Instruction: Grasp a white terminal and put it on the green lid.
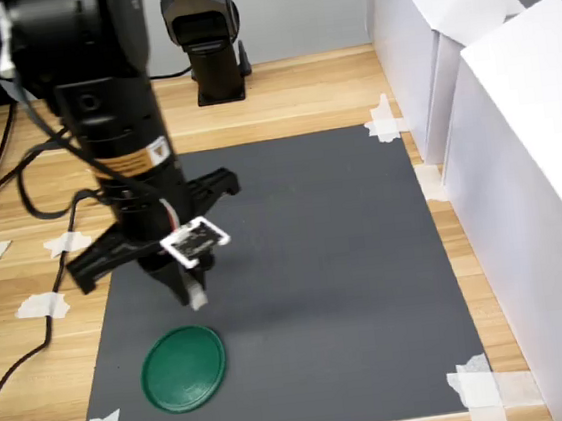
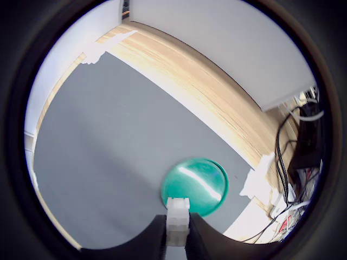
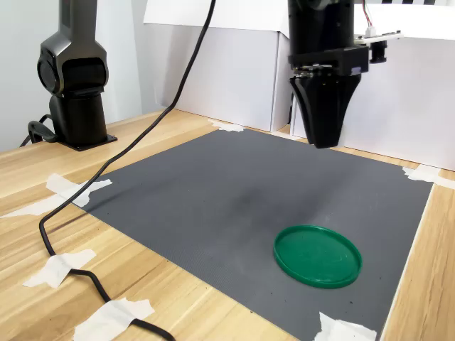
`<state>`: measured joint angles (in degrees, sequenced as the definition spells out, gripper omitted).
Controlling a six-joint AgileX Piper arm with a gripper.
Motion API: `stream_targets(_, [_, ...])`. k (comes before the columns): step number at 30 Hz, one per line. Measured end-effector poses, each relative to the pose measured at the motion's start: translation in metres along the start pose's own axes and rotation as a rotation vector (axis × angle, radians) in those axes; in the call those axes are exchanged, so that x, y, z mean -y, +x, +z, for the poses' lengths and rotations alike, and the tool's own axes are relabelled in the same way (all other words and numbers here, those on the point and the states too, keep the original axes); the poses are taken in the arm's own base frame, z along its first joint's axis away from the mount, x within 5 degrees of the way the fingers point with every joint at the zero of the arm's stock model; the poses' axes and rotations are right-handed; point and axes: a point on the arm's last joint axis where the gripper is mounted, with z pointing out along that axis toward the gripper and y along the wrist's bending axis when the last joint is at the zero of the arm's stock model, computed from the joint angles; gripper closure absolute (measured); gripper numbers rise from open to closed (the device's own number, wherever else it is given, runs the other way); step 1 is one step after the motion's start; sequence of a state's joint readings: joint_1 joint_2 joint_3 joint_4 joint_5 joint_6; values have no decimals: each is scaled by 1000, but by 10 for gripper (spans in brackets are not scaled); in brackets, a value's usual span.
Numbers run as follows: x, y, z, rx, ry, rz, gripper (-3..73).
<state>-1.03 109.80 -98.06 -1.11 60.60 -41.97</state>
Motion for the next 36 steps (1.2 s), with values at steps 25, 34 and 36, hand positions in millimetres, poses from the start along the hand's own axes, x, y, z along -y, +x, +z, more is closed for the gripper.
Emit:
stream_targets(25, [21, 19, 76, -51, -37, 47, 608])
stream_targets(34, [13, 13, 82, -51, -57, 14, 519])
stream_targets(36, [13, 13, 82, -52, -55, 12, 450])
